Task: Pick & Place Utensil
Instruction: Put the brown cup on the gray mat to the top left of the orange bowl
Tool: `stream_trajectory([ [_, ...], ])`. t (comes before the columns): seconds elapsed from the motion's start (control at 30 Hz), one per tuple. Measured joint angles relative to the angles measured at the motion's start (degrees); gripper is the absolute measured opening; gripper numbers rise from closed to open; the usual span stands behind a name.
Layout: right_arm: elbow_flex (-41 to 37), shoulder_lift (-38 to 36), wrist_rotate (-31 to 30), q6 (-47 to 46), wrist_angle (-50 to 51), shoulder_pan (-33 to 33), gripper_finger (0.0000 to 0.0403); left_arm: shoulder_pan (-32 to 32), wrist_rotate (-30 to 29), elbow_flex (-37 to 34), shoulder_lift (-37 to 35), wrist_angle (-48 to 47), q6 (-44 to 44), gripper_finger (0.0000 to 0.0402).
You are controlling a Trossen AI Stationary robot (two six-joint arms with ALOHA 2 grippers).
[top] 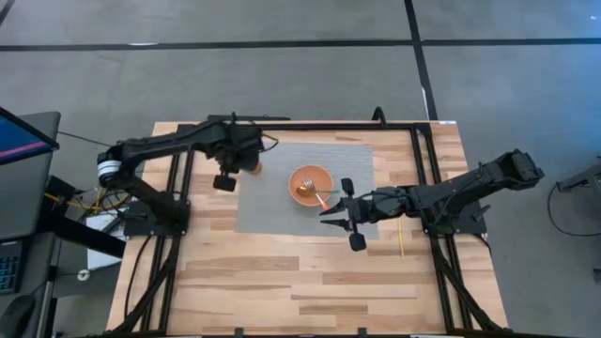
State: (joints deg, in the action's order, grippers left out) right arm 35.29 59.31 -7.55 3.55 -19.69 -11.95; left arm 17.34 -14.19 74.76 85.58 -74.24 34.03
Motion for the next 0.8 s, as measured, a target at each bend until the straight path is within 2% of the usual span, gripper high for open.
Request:
stream_trajectory([
  [0.13,0.0,0.0,0.0,0.0,0.6,1.0,0.0079,4.5,0.2,0.0,4.2,1.3,5.9,0.0011],
  [0.2,0.0,0.0,0.0,0.0,0.9,1.4,0.0079,5.1,-1.9,0.0,6.1,1.7,7.9,0.0011],
  [0.3,0.0,0.0,0.0,0.0,1.3,2.1,0.0079,4.4,-7.5,0.0,7.7,1.9,10.1,0.0013],
  [0.4,0.0,0.0,0.0,0.0,1.7,2.8,0.0079,3.9,-9.1,0.0,8.3,2.9,11.2,0.0018],
  [0.57,0.0,0.0,0.0,-0.1,3.0,3.8,0.0079,2.5,-9.4,0.0,8.5,3.3,11.6,0.002],
  [0.8,0.0,0.0,0.1,-0.1,3.6,4.6,0.0079,-0.8,-8.5,0.0,7.3,6.9,24.5,0.0012],
])
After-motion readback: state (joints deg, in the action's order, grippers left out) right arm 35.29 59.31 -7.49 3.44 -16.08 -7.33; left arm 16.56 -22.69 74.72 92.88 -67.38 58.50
